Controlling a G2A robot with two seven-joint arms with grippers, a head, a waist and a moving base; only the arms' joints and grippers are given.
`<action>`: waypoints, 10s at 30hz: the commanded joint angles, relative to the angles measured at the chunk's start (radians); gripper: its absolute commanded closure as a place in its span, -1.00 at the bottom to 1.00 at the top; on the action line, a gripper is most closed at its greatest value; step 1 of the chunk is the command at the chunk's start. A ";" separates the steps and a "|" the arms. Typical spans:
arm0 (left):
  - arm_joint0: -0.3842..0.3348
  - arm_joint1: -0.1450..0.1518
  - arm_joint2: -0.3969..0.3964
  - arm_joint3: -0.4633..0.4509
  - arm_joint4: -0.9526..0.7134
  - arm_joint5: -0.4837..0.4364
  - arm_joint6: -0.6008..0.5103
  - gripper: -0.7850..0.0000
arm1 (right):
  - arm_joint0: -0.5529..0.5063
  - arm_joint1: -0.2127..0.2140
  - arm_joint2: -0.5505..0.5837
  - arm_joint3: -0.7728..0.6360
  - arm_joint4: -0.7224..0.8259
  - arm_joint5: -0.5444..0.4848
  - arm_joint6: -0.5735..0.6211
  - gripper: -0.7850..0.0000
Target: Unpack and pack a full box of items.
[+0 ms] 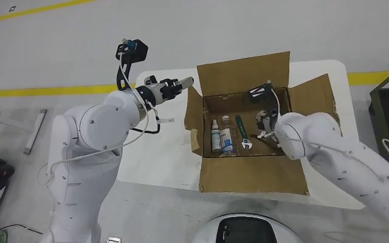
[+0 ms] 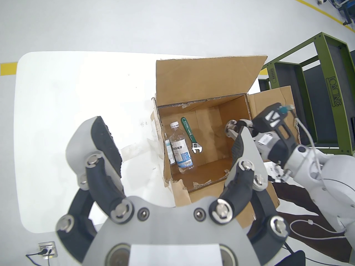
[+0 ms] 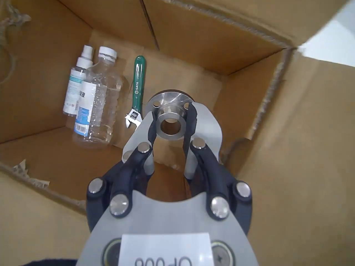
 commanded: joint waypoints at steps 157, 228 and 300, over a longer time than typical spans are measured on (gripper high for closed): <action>0.218 0.044 0.042 -0.006 0.454 -0.170 -0.043 1.00 | -0.663 -0.040 0.877 -0.236 0.037 -0.220 -0.821 1.00; 0.235 -0.010 0.079 0.042 0.195 -0.457 -0.111 -1.00 | -0.366 -0.066 0.740 0.099 0.620 -0.551 -0.564 1.00; 0.420 0.032 0.063 -0.155 0.380 -0.681 0.077 -1.00 | -0.525 -0.073 0.706 -0.074 0.268 -0.489 -0.850 1.00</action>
